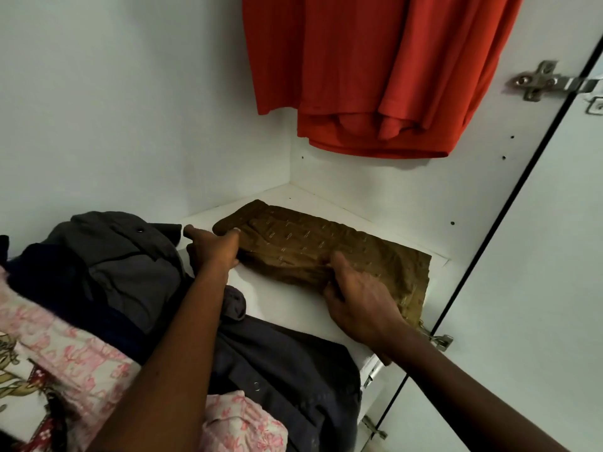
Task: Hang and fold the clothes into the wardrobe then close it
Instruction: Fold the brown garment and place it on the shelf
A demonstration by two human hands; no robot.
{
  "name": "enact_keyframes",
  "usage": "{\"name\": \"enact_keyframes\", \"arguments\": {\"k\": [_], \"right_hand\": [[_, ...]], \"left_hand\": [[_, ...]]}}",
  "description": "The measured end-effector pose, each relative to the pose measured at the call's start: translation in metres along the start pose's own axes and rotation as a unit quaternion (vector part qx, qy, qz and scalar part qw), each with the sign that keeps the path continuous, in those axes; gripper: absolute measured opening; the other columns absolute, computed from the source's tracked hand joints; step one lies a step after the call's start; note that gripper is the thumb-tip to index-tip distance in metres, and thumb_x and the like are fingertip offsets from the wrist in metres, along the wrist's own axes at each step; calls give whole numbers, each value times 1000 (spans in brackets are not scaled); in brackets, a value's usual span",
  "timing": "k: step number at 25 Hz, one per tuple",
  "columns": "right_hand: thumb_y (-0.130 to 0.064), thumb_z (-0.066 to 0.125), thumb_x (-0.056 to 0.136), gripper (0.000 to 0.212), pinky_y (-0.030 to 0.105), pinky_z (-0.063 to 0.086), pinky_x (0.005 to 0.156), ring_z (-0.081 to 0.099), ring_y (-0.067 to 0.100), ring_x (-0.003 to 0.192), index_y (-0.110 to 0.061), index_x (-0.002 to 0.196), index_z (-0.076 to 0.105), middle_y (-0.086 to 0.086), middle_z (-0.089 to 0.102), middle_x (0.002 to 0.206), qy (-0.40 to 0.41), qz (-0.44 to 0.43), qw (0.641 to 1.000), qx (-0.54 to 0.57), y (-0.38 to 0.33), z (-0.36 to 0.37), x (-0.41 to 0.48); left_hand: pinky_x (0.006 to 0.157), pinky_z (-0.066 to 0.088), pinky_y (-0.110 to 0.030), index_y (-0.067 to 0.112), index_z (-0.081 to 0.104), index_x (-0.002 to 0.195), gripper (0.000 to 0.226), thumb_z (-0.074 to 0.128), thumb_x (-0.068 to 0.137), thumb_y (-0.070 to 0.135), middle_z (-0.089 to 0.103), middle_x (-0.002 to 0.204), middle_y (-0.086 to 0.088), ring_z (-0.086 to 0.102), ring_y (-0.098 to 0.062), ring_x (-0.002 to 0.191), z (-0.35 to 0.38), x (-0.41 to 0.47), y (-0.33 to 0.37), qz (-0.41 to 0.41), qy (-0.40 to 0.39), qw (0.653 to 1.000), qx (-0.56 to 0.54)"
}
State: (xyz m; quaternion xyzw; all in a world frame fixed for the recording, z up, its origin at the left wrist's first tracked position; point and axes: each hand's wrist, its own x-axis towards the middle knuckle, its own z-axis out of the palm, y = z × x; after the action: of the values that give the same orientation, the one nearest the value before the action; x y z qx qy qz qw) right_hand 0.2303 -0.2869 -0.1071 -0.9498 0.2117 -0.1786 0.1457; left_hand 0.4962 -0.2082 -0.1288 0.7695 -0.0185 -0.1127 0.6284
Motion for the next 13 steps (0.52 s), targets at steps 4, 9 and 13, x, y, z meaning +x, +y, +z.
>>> {"name": "enact_keyframes", "arguments": {"k": [4,9,13], "right_hand": [[-28,51,105,18,22,40,49,57,15,59,-27,115,36,-4,58,73,52,29,991,122,28,-8,15],[-47,38,107,36,30,42,56,58,14,64,-25,135,36,-6,58,75,9,70,993,-100,70,-14,42],[-50,32,108,36,30,41,68,68,21,85,-30,132,49,0,69,94,-67,68,981,-167,99,-4,49]], "left_hand": [[73,65,-44,15,47,134,62,77,80,24,66,111,-9,61,-20,60,8,17,8,15,25,999,31],[76,65,-43,16,55,130,42,71,91,8,73,99,-15,76,-25,76,36,29,35,42,-60,980,-186],[80,56,-30,29,68,108,17,72,93,36,73,89,10,69,-8,81,48,-2,24,290,-49,954,57]]}}
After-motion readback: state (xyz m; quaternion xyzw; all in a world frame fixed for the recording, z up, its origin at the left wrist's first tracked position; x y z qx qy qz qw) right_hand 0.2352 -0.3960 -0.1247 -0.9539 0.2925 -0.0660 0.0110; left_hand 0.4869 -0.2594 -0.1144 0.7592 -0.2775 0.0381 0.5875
